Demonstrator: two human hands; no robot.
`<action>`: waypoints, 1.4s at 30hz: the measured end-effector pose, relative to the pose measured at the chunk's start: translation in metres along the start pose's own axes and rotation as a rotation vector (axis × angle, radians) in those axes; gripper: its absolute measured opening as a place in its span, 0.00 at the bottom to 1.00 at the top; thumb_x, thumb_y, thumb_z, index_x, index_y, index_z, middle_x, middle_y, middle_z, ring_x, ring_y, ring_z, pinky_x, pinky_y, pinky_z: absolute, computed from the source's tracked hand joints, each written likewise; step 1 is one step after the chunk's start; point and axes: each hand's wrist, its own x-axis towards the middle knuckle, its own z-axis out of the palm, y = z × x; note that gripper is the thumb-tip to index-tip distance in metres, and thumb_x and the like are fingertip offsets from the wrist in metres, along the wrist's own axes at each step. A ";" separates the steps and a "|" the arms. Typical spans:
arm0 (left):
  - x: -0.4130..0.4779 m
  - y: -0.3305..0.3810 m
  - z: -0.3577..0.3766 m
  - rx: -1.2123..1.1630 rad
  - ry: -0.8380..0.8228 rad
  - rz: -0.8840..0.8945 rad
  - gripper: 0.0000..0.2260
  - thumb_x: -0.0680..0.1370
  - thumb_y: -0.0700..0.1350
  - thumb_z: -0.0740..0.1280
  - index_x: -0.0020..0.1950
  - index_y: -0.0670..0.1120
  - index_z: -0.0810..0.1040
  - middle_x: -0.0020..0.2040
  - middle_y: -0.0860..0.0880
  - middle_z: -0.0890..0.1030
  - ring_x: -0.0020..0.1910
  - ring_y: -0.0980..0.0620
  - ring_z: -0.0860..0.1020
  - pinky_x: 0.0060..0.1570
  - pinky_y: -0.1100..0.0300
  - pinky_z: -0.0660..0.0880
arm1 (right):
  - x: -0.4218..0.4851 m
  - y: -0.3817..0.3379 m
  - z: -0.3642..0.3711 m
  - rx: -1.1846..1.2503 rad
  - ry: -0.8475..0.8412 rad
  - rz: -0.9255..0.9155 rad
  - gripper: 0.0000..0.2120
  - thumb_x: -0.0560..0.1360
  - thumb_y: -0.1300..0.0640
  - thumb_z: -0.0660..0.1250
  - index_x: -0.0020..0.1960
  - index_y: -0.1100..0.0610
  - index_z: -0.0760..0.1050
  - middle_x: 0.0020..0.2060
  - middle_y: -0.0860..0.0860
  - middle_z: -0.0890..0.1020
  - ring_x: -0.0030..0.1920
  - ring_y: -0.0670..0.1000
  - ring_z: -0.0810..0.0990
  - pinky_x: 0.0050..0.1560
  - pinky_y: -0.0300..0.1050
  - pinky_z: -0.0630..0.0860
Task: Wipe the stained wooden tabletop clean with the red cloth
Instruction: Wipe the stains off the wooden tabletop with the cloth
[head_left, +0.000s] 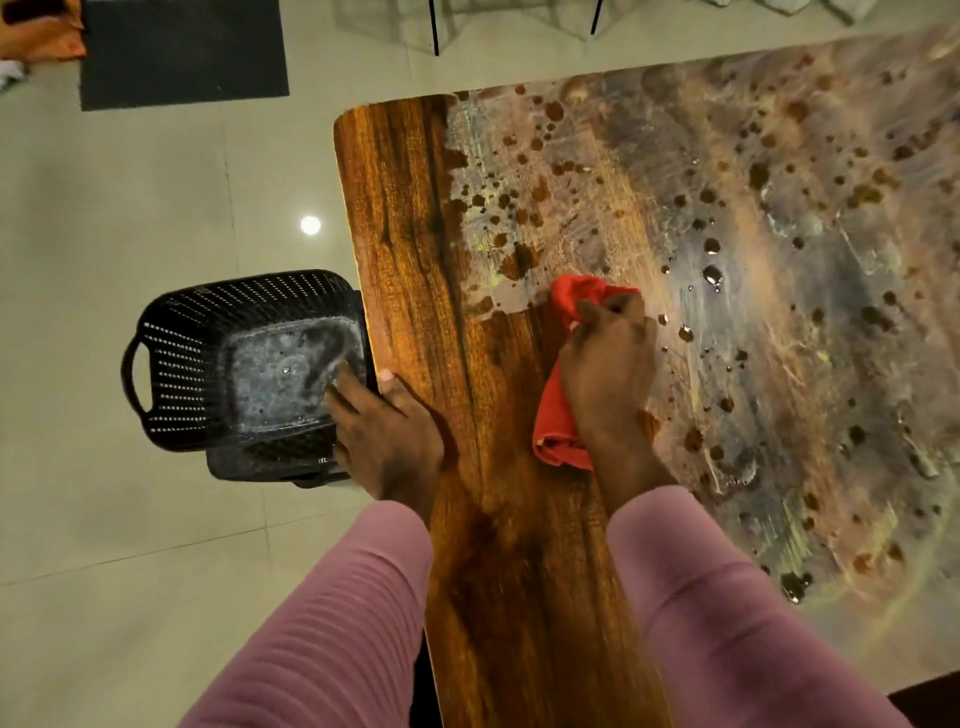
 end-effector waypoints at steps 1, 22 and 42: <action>0.009 0.005 0.001 -0.006 0.016 -0.004 0.24 0.83 0.54 0.52 0.77 0.47 0.56 0.76 0.41 0.62 0.70 0.37 0.68 0.67 0.37 0.65 | -0.002 -0.005 0.001 0.000 0.007 -0.003 0.14 0.73 0.59 0.65 0.58 0.51 0.79 0.54 0.53 0.74 0.52 0.55 0.71 0.52 0.53 0.73; 0.080 0.058 0.021 0.037 0.103 0.127 0.22 0.83 0.54 0.49 0.76 0.46 0.59 0.74 0.39 0.66 0.68 0.35 0.69 0.65 0.38 0.67 | 0.002 -0.077 0.032 0.059 -0.104 -0.331 0.13 0.74 0.56 0.66 0.58 0.52 0.79 0.57 0.52 0.74 0.53 0.53 0.70 0.40 0.43 0.71; 0.083 0.056 0.025 0.059 0.095 0.131 0.23 0.83 0.55 0.48 0.76 0.48 0.59 0.76 0.40 0.64 0.70 0.35 0.68 0.66 0.37 0.66 | 0.067 -0.066 0.033 0.049 -0.065 -0.273 0.15 0.75 0.57 0.66 0.60 0.49 0.78 0.60 0.51 0.72 0.57 0.53 0.69 0.51 0.43 0.70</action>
